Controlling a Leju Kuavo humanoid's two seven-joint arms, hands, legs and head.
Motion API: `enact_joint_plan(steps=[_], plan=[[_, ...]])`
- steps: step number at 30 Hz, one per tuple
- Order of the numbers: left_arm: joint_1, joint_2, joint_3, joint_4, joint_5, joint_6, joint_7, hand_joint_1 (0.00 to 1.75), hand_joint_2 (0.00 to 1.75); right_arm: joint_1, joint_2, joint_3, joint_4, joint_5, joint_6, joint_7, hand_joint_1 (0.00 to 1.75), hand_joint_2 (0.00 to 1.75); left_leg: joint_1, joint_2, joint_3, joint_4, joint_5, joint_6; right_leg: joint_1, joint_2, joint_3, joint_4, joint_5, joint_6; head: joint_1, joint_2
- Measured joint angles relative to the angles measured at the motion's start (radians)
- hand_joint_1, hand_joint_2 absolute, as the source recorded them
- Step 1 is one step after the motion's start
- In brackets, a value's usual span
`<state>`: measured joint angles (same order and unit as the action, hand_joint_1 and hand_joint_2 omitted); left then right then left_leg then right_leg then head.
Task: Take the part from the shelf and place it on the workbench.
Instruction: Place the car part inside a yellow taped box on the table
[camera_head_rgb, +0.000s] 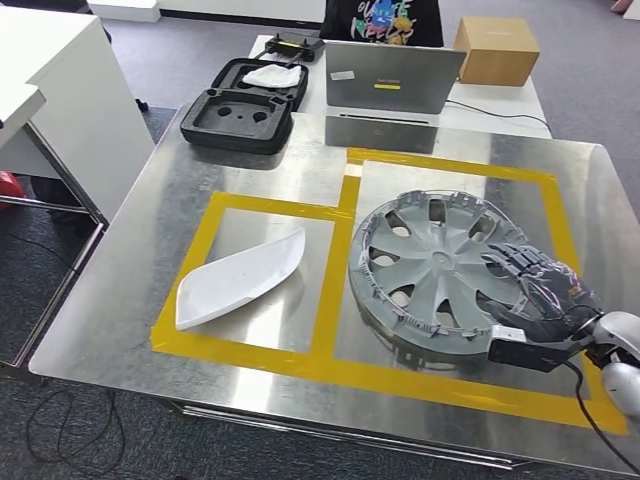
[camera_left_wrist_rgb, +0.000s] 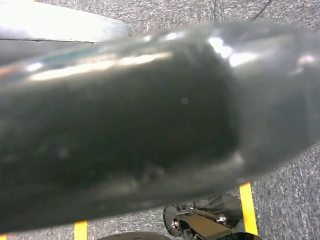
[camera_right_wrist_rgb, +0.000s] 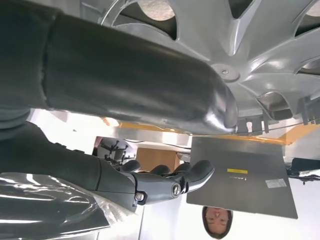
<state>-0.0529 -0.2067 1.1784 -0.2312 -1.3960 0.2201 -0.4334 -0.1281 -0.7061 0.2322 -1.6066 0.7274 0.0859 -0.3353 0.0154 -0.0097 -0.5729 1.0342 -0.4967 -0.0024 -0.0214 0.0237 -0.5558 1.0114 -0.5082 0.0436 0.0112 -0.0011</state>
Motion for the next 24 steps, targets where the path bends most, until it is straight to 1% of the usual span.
enact_joint_plan(steps=[1, 6, 11, 18, 20, 22, 24], plan=[[0.000, -0.001, 0.000, 0.000, 0.002, -0.001, 0.000, 0.00, 0.00, 0.001, -0.004, 0.002, -0.004, -0.008, -0.008, 0.001, 0.00, 1.75, 0.000, 0.000, 0.000, 0.000, 0.000, 0.000, 0.000, 0.000, 0.000, 0.000, 0.000, 0.000, 0.000, 0.000], [0.000, -0.010, 0.003, 0.000, 0.015, 0.005, 0.000, 0.00, 0.00, 0.045, -0.005, -0.007, -0.051, -0.021, -0.088, 0.006, 0.00, 1.75, 0.000, 0.000, 0.000, 0.000, 0.000, 0.000, 0.000, 0.000, 0.000, 0.000, 0.000, 0.000, 0.000, 0.000], [0.000, -0.015, 0.004, 0.000, 0.017, 0.007, 0.000, 0.00, 0.00, 0.073, -0.002, -0.017, -0.078, -0.017, -0.099, 0.009, 0.00, 1.75, 0.000, 0.000, 0.000, 0.000, 0.000, 0.000, 0.000, 0.000, 0.000, 0.000, 0.000, 0.000, 0.000, 0.000], [0.000, -0.016, 0.005, 0.000, 0.017, 0.007, 0.000, 0.00, 0.00, 0.080, 0.001, -0.019, -0.085, -0.018, -0.101, 0.011, 0.00, 1.75, 0.000, 0.000, 0.000, 0.000, 0.000, 0.000, 0.000, 0.000, 0.000, 0.000, 0.000, 0.000, 0.000, 0.000], [0.000, -0.017, 0.006, 0.000, 0.020, 0.009, 0.000, 0.00, 0.00, 0.088, 0.004, -0.023, -0.089, -0.016, -0.119, 0.011, 0.00, 1.75, 0.000, 0.000, 0.000, 0.000, 0.000, 0.000, 0.000, 0.000, 0.000, 0.000, 0.000, 0.000, 0.000, 0.000], [0.000, -0.018, 0.008, 0.000, 0.028, 0.015, 0.002, 0.00, 0.87, 0.116, 0.023, -0.045, -0.104, -0.009, -0.173, 0.011, 0.00, 1.75, 0.000, -0.001, 0.000, 0.000, 0.000, 0.000, 0.000, -0.001, 0.000, 0.000, 0.000, 0.000, 0.000, 0.000], [0.001, -0.021, 0.012, 0.000, 0.037, 0.024, 0.004, 0.00, 1.75, 0.164, 0.060, -0.082, -0.132, -0.004, -0.252, 0.001, 0.00, 1.75, 0.000, -0.002, 0.000, 0.000, 0.000, 0.000, 0.000, -0.002, 0.000, 0.000, -0.001, 0.000, 0.000, 0.000]])
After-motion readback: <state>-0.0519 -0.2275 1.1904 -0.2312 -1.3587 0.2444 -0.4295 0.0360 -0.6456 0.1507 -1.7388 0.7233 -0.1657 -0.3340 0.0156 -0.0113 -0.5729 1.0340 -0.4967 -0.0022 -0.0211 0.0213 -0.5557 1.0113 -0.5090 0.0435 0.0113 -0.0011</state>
